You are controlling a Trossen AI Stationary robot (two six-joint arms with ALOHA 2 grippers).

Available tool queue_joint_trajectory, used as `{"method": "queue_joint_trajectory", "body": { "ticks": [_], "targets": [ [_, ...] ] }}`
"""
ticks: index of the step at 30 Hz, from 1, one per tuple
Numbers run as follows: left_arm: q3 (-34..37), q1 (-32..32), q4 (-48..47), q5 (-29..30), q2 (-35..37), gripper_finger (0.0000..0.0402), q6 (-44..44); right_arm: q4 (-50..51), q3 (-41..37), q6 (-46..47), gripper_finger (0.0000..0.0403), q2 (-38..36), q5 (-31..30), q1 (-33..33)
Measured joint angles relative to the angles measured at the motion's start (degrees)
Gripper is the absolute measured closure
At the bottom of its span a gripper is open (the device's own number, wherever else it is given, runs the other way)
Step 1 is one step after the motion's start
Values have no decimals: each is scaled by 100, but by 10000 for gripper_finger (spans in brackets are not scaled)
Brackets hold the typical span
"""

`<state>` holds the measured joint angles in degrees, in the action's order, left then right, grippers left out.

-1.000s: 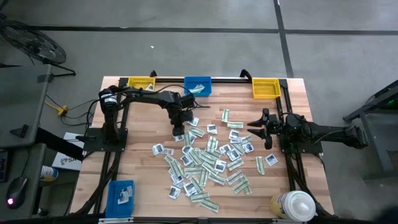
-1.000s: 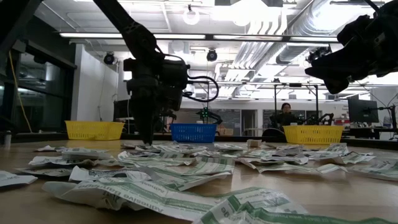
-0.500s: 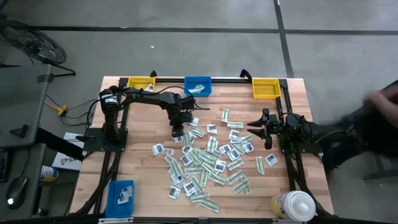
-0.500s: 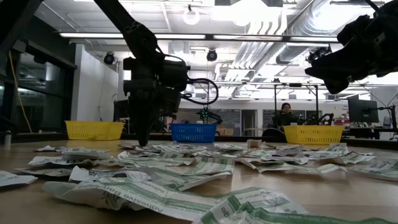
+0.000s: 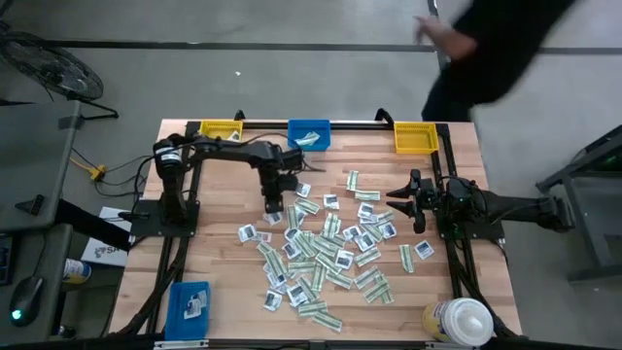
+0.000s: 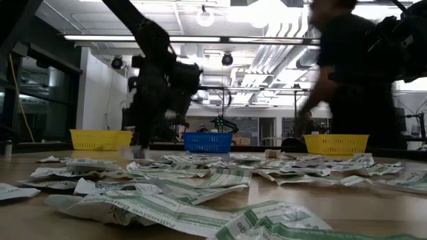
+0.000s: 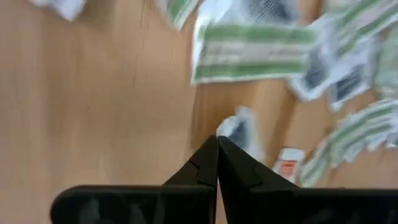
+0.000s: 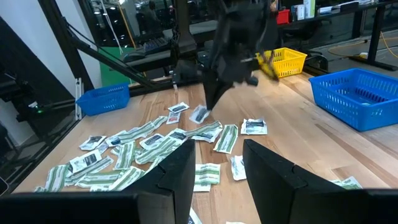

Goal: Pick & Place First Aid Supplies
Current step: Put the gray towelette pack into the left yellow bin

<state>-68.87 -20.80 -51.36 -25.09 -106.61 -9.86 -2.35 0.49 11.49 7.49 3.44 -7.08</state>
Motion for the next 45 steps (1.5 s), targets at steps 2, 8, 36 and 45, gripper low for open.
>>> {"method": "queue_joint_trajectory", "body": {
  "ticks": [2, 8, 36, 45],
  "targets": [
    [-74, -68, -302, -11, 129, 401, -96, -1, 0, 0, 274, 0, -2, -1],
    [-278, -389, -907, -11, 413, 401, -324, 0, -1, 0, 274, 0, 0, -1],
    [-257, -3580, -742, 2683, 1886, 401, 1953, -2, -2, 0, 274, 0, -1, 1],
    [-257, -3905, -504, 3440, 1706, 401, 2286, -2, 0, 0, 274, 0, -2, -2]
  ]
}}
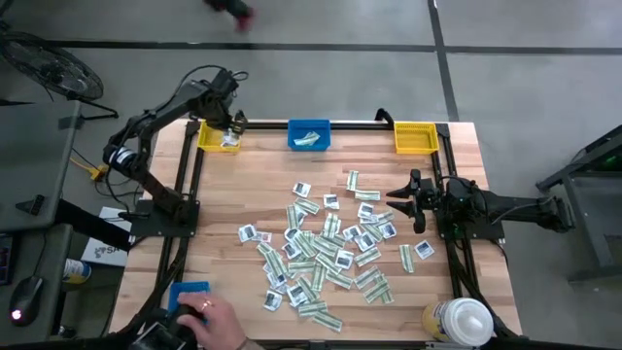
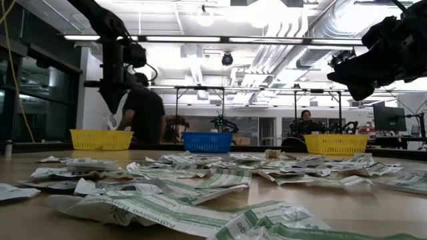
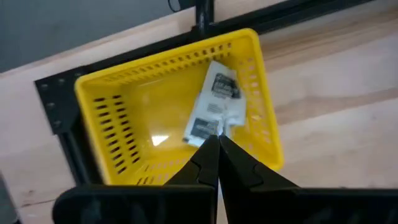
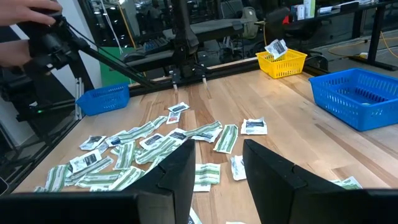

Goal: Pick & Place First Aid Supplies
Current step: Put the gray towelette pack into the left yellow bin

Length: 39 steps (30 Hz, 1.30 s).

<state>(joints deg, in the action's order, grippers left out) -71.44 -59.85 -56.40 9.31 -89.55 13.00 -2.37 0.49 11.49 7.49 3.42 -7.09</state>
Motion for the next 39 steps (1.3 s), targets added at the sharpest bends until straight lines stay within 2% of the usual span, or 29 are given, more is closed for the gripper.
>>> {"method": "queue_joint_trajectory", "body": {
  "ticks": [8, 20, 23, 27, 31, 34, 39],
  "targets": [
    [0, -55, 92, -5, -392, 390, 147, 0, 0, 0, 274, 0, 1, 2],
    [0, 20, -2, 244, -477, 306, -52, 1, -1, 0, 274, 0, 1, 1],
    [0, 174, -10, -147, -300, 299, -299, 0, 0, 0, 274, 0, 2, 2],
    [0, 487, 66, -1057, -138, 298, -596, 1, -2, 0, 274, 0, 1, 1],
    [0, 834, 75, -1721, -124, 298, -732, 1, -2, 0, 274, 0, 0, 0],
    [0, 1173, -127, -1944, -124, 298, -1070, 2, -2, 0, 274, 0, 0, 2],
    [0, 1814, -995, -1927, -124, 298, -1406, 1, 0, 0, 274, 0, 2, 1]
  ]
}}
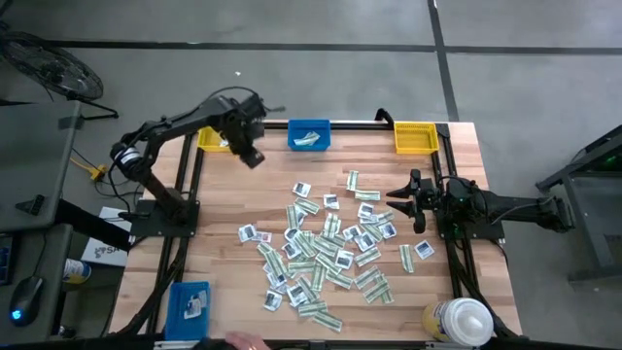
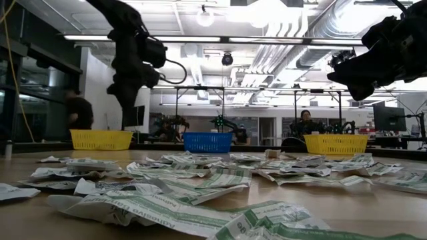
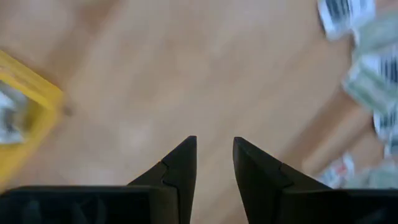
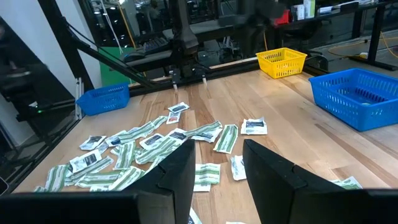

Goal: Pick & Place First Aid Supplies
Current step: Put the gray towelette pack into the left yellow bin

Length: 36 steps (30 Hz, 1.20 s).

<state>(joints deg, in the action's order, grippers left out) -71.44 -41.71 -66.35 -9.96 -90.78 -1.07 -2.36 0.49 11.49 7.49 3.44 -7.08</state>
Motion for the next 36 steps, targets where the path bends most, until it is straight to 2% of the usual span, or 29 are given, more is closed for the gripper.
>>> {"method": "queue_joint_trajectory", "body": {
  "ticks": [6, 11, 16, 22, 36],
  "targets": [
    [398, 744, -212, -4, 35, 298, 366, 1, -1, 0, 274, 0, -1, 0],
    [1052, 1299, 176, -107, 100, 298, 1082, -1, -1, 0, 274, 0, -1, 1],
    [1755, 1901, 550, 157, 383, 298, 1864, -1, 0, 0, 274, 0, 0, 1],
    [2432, 2669, 1025, 168, 785, 298, 2559, 1, -1, 0, 274, 0, -1, 0],
    [2542, 4084, 1132, 372, 833, 298, 4554, 1, 0, 0, 274, 0, -2, 0]
  ]
}}
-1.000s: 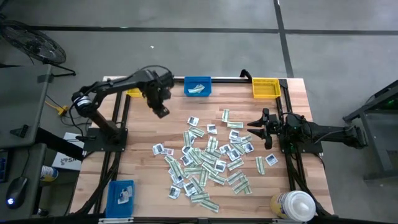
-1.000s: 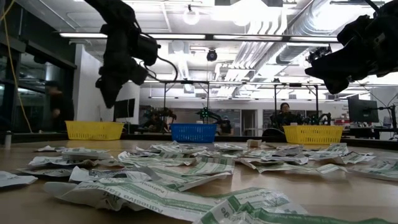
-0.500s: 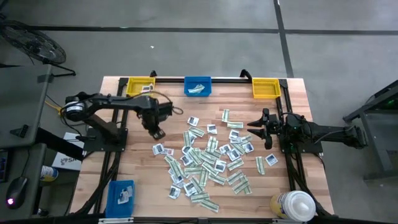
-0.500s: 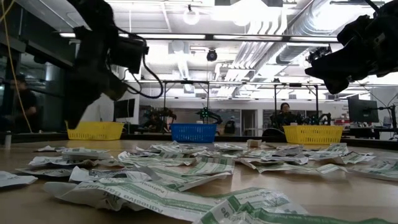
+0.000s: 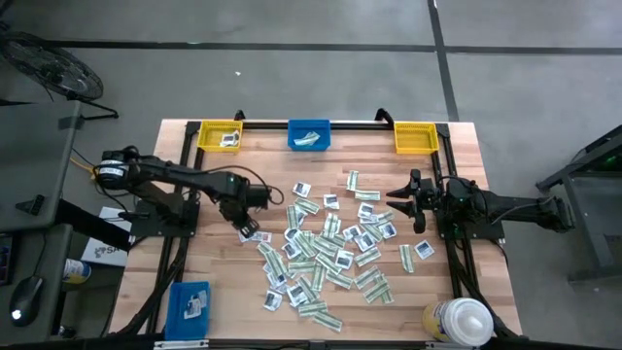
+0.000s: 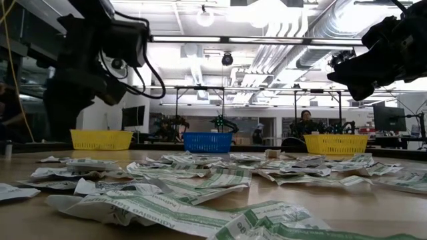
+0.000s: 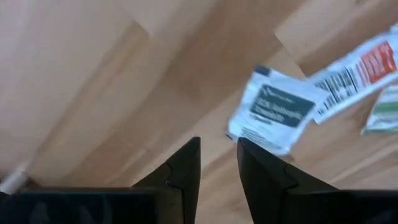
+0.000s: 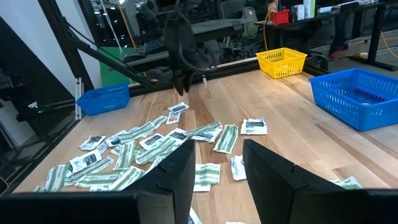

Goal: Pick & Place First Aid Supplies
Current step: Put the gray towelette pack into the left yellow bin

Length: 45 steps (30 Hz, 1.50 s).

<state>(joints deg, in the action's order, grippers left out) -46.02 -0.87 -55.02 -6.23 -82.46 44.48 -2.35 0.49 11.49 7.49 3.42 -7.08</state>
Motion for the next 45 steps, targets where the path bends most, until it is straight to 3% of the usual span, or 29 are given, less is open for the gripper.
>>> {"method": "queue_joint_trajectory", "body": {
  "ticks": [7, 22, 39, 45],
  "targets": [
    [0, 340, 236, 72, -120, 298, 524, 0, -1, 0, 274, 0, 1, -2],
    [8, 399, 328, 160, -295, 298, 664, 0, -1, 0, 274, 0, 1, 1],
    [762, 580, 1231, 103, -260, 298, 1041, -1, -2, 0, 274, 0, 1, 0],
    [807, 578, 1272, 64, -269, 333, 1161, 0, -1, 0, 274, 0, 1, 0]
  ]
}}
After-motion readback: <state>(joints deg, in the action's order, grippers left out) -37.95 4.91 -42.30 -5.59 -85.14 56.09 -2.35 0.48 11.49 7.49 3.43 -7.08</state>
